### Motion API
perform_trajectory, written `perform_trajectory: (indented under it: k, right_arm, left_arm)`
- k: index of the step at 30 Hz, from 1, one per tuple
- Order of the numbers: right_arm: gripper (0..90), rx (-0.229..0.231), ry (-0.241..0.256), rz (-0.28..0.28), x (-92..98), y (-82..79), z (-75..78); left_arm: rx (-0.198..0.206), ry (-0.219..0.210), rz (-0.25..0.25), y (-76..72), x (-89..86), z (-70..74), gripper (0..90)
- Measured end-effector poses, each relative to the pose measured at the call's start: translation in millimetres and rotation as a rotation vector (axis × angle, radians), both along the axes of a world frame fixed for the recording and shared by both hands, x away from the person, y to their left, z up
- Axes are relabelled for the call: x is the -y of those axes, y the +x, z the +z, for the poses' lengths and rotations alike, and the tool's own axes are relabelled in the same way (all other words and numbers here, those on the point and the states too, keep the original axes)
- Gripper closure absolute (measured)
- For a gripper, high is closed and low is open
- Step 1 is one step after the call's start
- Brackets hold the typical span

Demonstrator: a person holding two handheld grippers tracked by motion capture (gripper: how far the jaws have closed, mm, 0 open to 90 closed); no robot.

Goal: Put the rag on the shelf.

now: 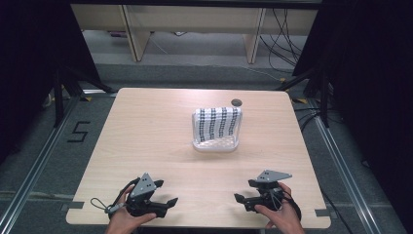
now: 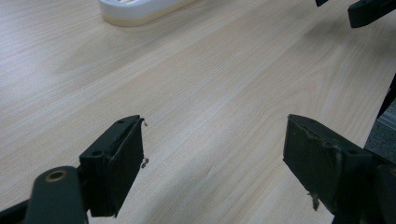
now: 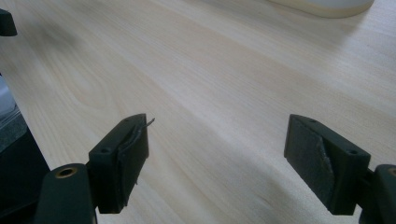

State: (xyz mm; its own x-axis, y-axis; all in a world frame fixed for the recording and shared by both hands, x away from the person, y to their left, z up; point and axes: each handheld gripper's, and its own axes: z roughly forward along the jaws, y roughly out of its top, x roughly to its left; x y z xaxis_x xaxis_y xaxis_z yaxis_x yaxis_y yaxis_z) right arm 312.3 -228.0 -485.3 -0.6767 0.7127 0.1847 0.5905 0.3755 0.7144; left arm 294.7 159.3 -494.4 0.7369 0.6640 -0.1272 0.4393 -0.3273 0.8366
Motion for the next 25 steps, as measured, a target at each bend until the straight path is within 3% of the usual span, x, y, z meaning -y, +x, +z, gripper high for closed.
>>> perform_trajectory:
  k: [1, 4, 6, 10, 25]
  right_arm:
    - [23.2, -0.022, 0.011, -0.014, -1.4, -1.7, 0.3]
    - [23.2, 0.000, 0.003, -0.002, 0.6, 0.2, 0.3]
    - [23.2, -0.036, 0.020, -0.014, -0.6, -1.5, 0.9]
    - [23.2, -0.007, 0.010, -0.006, 0.6, -0.2, 0.7]
    - [23.4, 0.007, 0.014, -0.008, 1.8, 0.4, 1.9]
  left_arm:
    - [-0.009, 0.013, 0.001, 0.3, -1.1, 0.7, 19.6]
    - [-0.014, 0.015, 0.007, 0.1, -2.0, 0.7, 19.6]
    - [-0.008, 0.007, 0.009, 0.4, -2.0, 1.0, 19.6]
    - [-0.010, 0.017, 0.010, 0.8, -3.7, 1.8, 19.6]
    - [-0.008, 0.003, 0.012, 1.2, -2.8, 0.0, 19.6]
